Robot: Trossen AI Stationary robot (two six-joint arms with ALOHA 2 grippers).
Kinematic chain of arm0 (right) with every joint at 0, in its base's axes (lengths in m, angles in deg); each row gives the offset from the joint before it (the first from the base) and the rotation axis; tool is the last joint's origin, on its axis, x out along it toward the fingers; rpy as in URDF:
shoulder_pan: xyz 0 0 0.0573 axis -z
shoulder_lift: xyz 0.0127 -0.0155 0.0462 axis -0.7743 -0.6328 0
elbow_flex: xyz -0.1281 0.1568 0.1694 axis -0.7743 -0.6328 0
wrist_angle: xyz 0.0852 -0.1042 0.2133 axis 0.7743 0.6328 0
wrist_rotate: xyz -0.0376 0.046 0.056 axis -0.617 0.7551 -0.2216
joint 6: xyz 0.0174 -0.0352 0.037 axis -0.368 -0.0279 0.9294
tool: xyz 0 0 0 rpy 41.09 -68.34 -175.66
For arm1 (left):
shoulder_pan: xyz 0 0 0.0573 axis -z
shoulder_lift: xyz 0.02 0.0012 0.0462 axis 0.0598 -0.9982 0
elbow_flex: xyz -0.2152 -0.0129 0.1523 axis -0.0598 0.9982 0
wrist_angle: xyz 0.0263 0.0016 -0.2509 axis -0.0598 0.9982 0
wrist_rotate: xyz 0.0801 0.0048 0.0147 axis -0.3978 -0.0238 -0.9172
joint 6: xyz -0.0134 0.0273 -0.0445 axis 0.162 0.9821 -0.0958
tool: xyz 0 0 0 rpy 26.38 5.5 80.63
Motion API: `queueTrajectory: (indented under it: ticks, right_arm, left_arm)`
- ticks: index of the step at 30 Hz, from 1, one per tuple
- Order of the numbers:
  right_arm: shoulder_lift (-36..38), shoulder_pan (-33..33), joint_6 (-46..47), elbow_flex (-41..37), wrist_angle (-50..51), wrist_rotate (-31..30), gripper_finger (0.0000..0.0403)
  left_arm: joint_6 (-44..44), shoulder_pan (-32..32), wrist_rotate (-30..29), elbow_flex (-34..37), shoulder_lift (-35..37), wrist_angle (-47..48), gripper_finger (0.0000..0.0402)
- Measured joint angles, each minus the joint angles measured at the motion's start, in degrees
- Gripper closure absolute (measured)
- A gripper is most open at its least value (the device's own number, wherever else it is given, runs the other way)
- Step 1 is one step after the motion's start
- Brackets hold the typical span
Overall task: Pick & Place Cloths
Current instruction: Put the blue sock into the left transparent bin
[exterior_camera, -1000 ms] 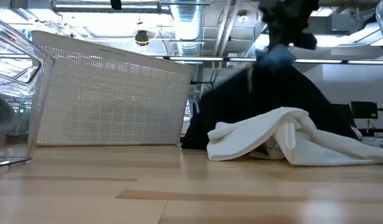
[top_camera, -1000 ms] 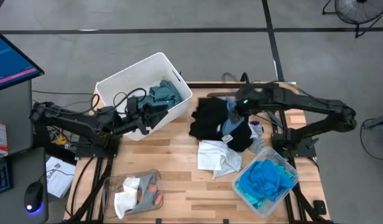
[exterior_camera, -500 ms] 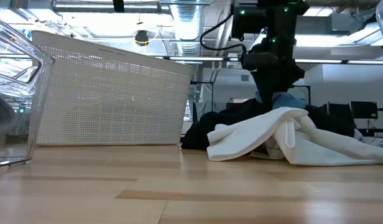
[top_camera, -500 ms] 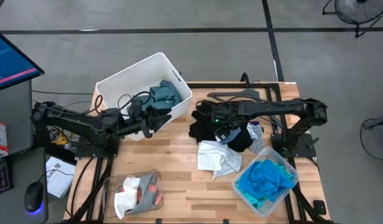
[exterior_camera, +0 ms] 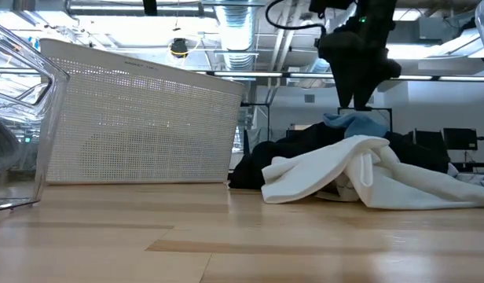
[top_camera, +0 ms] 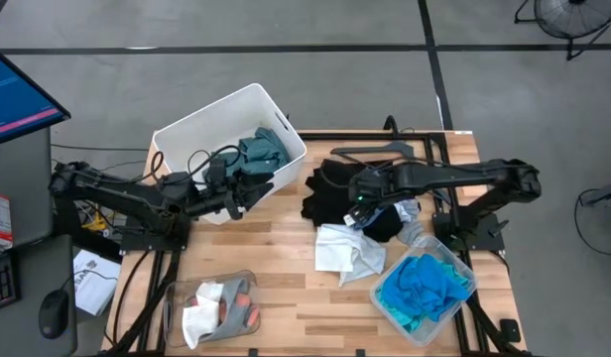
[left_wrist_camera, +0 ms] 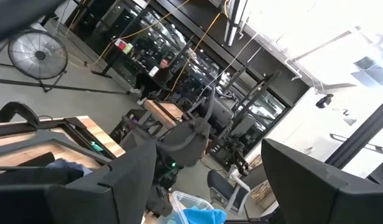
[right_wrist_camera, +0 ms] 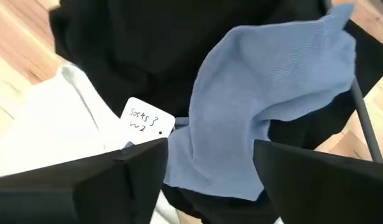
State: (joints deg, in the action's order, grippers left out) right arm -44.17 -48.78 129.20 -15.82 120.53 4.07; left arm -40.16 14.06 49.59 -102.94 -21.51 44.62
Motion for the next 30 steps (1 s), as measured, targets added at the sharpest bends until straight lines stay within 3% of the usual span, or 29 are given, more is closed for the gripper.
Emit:
queueTrajectory:
  ticks: [7,9,11,13,21,25,30]
  right_arm:
    - [-6.33,0.02,-2.6,-0.48,1.06,-1.15,0.0231]
    - [-6.21,-0.68,-2.28,-0.28,1.47,-0.19,0.0278]
    - [-4.91,-1.54,-1.93,-0.22,1.24,-0.04,0.0355]
    - [-2.6,-2.12,-1.23,-0.2,0.47,0.02,0.0385]
    - [12.26,-6.02,3.19,-0.15,-5.13,0.78,0.04]
    - [19.44,-7.89,3.21,-0.09,-12.62,1.68,0.0401]
    - [22.29,-9.11,3.14,-0.07,-19.33,2.05,0.0402]
  left_arm:
    - [-0.09,0.0,0.0,0.0,0.0,-0.01,0.0128]
    - [-0.85,0.0,0.02,0.0,0.0,-0.02,0.0128]
    - [-1.29,0.0,0.02,0.0,0.0,0.05,0.0128]
    - [-1.29,0.0,0.02,0.0,0.0,0.04,0.0128]
    - [5.26,-0.11,4.87,-0.01,-0.02,-0.43,0.0128]
    - [15.17,-0.11,8.43,-2.74,-2.28,-0.56,0.0128]
    - [28.08,-0.15,12.44,-11.23,-10.28,-0.88,0.0125]
